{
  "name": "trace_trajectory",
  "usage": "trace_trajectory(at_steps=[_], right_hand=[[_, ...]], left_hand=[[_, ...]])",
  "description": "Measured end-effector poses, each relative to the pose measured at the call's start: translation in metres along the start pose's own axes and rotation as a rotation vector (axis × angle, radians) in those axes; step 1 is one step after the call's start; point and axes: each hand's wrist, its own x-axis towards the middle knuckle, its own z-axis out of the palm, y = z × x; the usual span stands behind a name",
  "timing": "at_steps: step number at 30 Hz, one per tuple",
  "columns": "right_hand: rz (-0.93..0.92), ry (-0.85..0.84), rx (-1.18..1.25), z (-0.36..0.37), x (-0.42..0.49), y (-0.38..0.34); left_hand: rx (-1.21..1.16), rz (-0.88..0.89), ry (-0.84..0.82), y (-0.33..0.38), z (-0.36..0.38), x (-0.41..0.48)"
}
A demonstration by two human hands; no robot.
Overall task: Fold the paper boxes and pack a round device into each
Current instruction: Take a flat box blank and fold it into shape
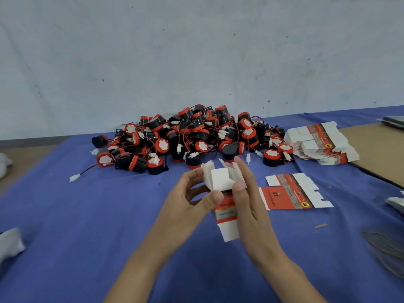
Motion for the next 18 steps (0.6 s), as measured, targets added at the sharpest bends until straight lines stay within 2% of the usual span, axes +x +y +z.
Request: trace_trajectory(at_steps=[12,18], right_hand=[[-0.05,0.052,-0.149,0.013,-0.006,-0.007],[-0.102,0.033,-0.186,0.014,-0.007,-0.008]], left_hand=[[-0.021,0.05,-0.06,0.008,-0.009,-0.016],[-0.061,-0.002,-0.072,0.006,-0.006,-0.019]])
